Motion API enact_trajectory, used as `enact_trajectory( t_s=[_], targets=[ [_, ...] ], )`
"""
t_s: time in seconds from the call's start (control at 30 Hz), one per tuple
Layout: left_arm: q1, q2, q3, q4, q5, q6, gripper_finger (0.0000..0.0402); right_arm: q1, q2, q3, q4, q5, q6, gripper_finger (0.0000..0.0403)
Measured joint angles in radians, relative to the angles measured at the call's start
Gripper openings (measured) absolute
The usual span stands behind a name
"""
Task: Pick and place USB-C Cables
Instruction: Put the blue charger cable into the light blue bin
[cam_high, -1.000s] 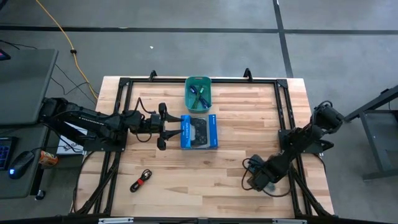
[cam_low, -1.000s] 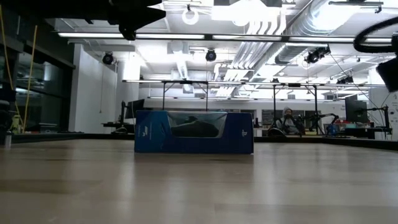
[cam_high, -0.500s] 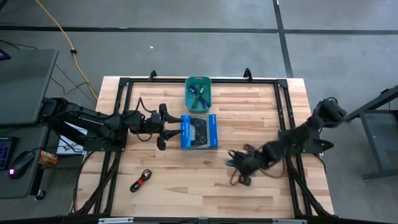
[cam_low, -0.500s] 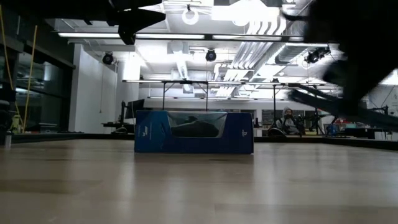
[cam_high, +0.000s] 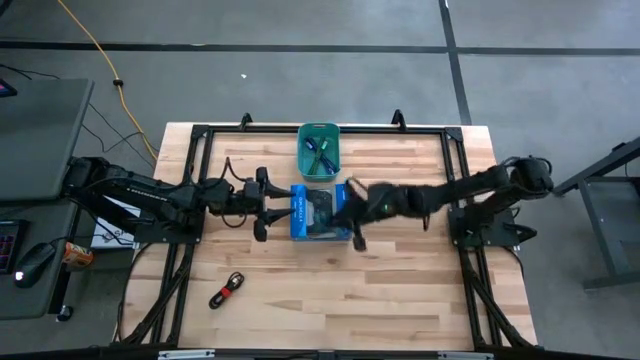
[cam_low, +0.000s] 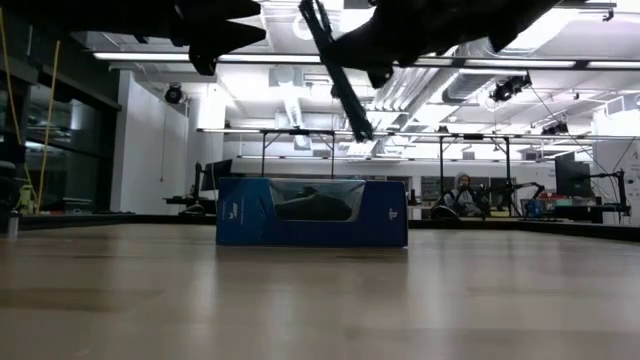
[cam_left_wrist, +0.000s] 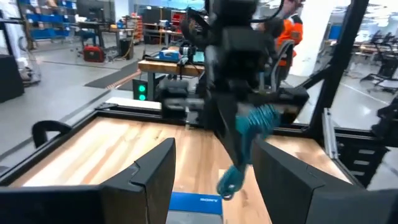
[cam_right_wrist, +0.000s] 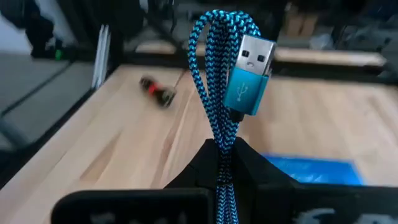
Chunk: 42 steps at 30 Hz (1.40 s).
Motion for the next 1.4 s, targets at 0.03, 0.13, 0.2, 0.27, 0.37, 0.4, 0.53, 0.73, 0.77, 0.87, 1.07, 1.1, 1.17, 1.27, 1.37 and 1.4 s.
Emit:
enact_trajectory(
  t_s=[0.03,0.13,0.2,0.27,0.37,0.4,0.53,0.73,0.77,0.87,1.07,1.1,1.17,1.27,1.37,1.4],
  targets=[
    [0.0,0.0,0.0,-0.003,-0.009,0.001,0.0188,-0.024,0.0,0.0,0.027,-0.016,-0.002,0.0003],
    [-0.002,0.0,0.0,-0.007,-0.033,0.034,0.0188,-0.084,-0.002,-0.041,0.187,-0.065,-0.007,0.0003],
    [-0.011,0.0,0.0,-0.003,-0.06,0.067,0.0188,-0.112,-0.002,-0.112,0.358,-0.078,0.009,0.0003],
    [-0.026,0.0,0.0,0.001,-0.103,0.115,0.0188,-0.138,-0.002,-0.182,0.512,-0.082,0.05,0.0003],
    [-0.047,0.0,0.0,0.014,-0.176,0.171,0.0188,-0.168,-0.012,-0.258,0.619,-0.105,0.094,0.0003],
    [-0.05,0.0,0.0,0.022,-0.183,0.18,0.0188,-0.173,-0.013,-0.268,0.63,-0.105,0.095,0.0003],
    [-0.051,0.0,0.0,0.033,-0.184,0.183,0.0188,-0.172,-0.012,-0.269,0.623,-0.106,0.095,0.0003],
    [-0.046,0.0,0.0,0.032,-0.184,0.171,0.0188,-0.17,-0.01,-0.253,0.605,-0.106,0.092,0.0003],
    [-0.046,0.0,0.0,0.032,-0.184,0.162,0.0188,-0.17,-0.01,-0.253,0.602,-0.107,0.092,0.0003],
    [-0.046,0.0,0.0,0.032,-0.184,0.157,0.0188,-0.169,-0.01,-0.253,0.597,-0.107,0.092,0.0003],
    [-0.046,0.0,0.0,0.032,-0.184,0.157,0.0188,-0.169,-0.01,-0.253,0.597,-0.107,0.095,0.0003],
    [-0.046,0.0,0.0,0.032,-0.184,0.157,0.0188,-0.169,-0.01,-0.253,0.597,-0.107,0.095,0.0003],
    [-0.046,0.0,0.0,0.032,-0.184,0.156,0.0188,-0.169,-0.01,-0.253,0.597,-0.091,0.095,0.0003],
    [-0.046,0.0,0.0,0.032,-0.184,0.134,0.0188,-0.164,-0.01,-0.251,0.594,0.047,0.094,0.0003],
    [-0.046,0.0,0.0,0.032,-0.184,0.131,0.0188,-0.172,-0.01,-0.206,0.507,0.186,0.075,0.0003],
    [-0.046,0.0,0.0,0.033,-0.184,0.131,0.0188,-0.18,-0.009,-0.178,0.46,0.211,0.069,0.0003]
  ],
)
